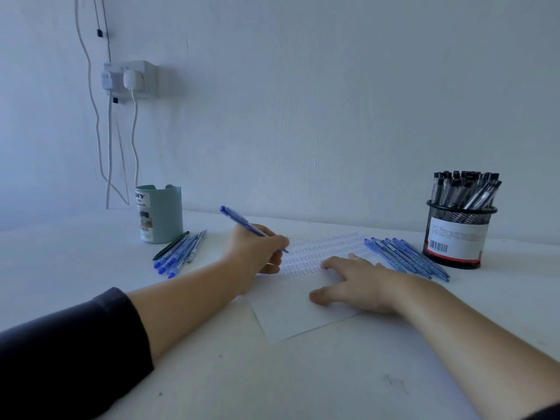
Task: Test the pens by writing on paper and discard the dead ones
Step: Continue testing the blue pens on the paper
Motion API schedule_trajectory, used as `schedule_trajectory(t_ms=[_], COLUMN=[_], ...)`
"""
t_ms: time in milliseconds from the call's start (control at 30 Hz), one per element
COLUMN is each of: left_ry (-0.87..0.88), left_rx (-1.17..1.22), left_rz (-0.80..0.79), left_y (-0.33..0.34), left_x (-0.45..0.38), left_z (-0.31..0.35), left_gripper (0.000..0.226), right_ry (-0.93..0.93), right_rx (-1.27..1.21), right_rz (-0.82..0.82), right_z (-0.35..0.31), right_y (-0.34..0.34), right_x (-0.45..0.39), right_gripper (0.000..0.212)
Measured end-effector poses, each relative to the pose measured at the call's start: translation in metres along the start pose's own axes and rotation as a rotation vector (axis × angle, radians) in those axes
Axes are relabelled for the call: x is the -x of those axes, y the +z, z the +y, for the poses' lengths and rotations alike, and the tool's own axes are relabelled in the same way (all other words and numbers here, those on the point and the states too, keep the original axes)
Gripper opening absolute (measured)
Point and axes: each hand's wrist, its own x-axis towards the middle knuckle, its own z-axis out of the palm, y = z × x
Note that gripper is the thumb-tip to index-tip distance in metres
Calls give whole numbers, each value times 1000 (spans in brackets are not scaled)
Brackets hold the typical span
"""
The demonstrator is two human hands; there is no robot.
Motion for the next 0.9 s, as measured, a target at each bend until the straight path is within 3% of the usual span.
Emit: schedule_trajectory(t_ms=[467, 900], left_ry=[74, 106], left_rx=[-350, -445], left_rz=[34, 41], left_y=[-7, -5], left_x=[8, 5], left_z=[-3, -6], left_gripper=[13, 11], right_ry=[-21, -4], right_rx=[23, 13], right_rz=[-27, -33], right_z=[0, 3], right_y=[0, 1], right_x=[0, -3], right_gripper=[76, 81])
